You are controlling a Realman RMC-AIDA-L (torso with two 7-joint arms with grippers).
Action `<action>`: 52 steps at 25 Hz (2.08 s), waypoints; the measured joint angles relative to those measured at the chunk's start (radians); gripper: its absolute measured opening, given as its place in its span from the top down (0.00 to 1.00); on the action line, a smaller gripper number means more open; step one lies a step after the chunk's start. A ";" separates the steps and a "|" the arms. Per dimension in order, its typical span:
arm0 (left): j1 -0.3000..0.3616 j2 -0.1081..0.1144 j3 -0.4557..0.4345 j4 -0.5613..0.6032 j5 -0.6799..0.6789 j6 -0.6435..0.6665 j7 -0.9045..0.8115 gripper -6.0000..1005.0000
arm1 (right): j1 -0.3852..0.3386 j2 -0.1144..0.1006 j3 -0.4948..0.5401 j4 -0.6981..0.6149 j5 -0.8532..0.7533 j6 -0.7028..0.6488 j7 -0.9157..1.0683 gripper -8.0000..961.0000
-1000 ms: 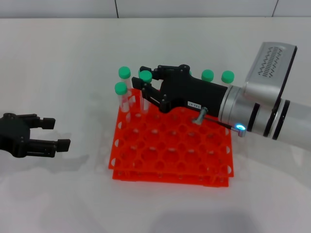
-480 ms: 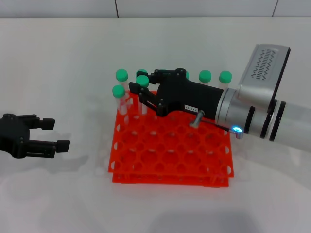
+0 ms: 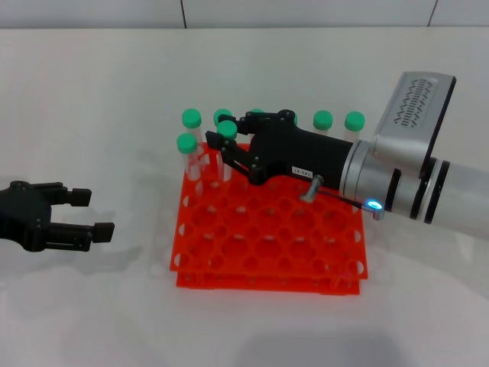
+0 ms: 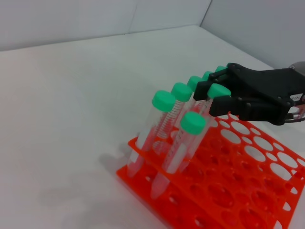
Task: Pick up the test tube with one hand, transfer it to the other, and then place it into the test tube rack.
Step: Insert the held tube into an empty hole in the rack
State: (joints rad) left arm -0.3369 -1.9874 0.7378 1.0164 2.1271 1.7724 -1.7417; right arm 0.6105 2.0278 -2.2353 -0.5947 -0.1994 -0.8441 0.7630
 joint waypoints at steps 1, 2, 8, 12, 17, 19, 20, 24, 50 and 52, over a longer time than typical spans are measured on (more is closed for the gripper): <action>0.000 0.000 0.000 0.000 0.001 0.000 0.002 0.11 | 0.000 0.000 0.000 0.000 0.000 0.002 0.000 0.72; 0.000 0.000 0.000 0.000 0.002 0.000 0.005 0.11 | 0.000 0.000 0.000 0.000 0.000 0.005 0.000 0.72; -0.001 0.001 0.000 -0.009 0.007 -0.002 0.018 0.11 | -0.001 0.000 0.000 0.001 0.000 0.006 -0.003 0.72; -0.001 0.004 0.003 -0.015 0.009 -0.001 0.019 0.11 | -0.001 0.000 0.000 0.001 0.000 0.006 -0.003 0.72; -0.001 0.004 0.004 -0.015 0.010 0.001 0.019 0.11 | -0.001 0.000 0.000 0.001 0.000 0.006 -0.005 0.72; -0.001 0.004 0.004 -0.015 0.011 0.001 0.019 0.11 | -0.002 0.000 0.000 0.001 0.000 0.005 -0.005 0.72; -0.001 0.004 0.004 -0.015 0.011 0.001 0.019 0.11 | -0.002 0.000 0.000 0.001 0.000 0.005 -0.005 0.72; -0.001 0.003 0.006 -0.015 0.011 0.000 0.019 0.11 | -0.003 0.000 0.000 0.001 0.000 0.006 -0.005 0.72; -0.005 0.004 0.006 -0.015 0.011 -0.001 0.019 0.11 | 0.022 0.000 -0.020 0.003 -0.008 0.021 0.003 0.72; -0.005 0.005 0.006 -0.019 0.011 -0.002 0.019 0.11 | 0.026 0.000 -0.024 0.003 -0.006 0.024 0.003 0.72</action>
State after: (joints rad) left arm -0.3417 -1.9827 0.7436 0.9976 2.1383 1.7704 -1.7226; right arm 0.6367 2.0278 -2.2592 -0.5920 -0.2058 -0.8197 0.7657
